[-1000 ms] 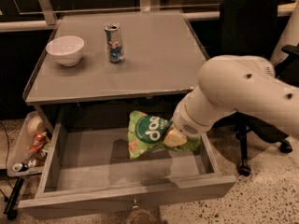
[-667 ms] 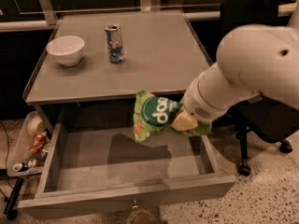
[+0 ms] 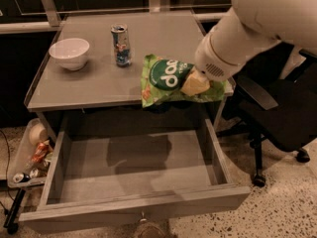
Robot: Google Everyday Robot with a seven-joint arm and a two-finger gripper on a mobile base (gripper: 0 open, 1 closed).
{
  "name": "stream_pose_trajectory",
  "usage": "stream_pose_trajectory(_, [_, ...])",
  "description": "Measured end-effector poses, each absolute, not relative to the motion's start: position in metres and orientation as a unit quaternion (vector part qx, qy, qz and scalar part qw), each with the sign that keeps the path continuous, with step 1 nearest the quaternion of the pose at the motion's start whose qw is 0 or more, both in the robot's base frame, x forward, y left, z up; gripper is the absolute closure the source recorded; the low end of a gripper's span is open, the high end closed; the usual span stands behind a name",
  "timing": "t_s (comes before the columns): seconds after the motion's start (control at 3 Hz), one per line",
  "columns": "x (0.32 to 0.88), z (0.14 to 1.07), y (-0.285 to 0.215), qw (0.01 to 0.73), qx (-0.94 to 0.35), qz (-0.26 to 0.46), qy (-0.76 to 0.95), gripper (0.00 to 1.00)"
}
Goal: Pick green rice chip bag from top drawer and place on counter
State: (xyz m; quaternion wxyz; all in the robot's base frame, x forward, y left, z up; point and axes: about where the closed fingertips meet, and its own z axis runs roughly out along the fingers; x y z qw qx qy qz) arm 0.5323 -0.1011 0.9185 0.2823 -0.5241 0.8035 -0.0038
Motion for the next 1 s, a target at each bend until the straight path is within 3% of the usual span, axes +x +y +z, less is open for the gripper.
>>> stream_pose_trajectory(1.0, [0.663,0.872,-0.083,0.265,-0.51,0.039,0.818,1.0])
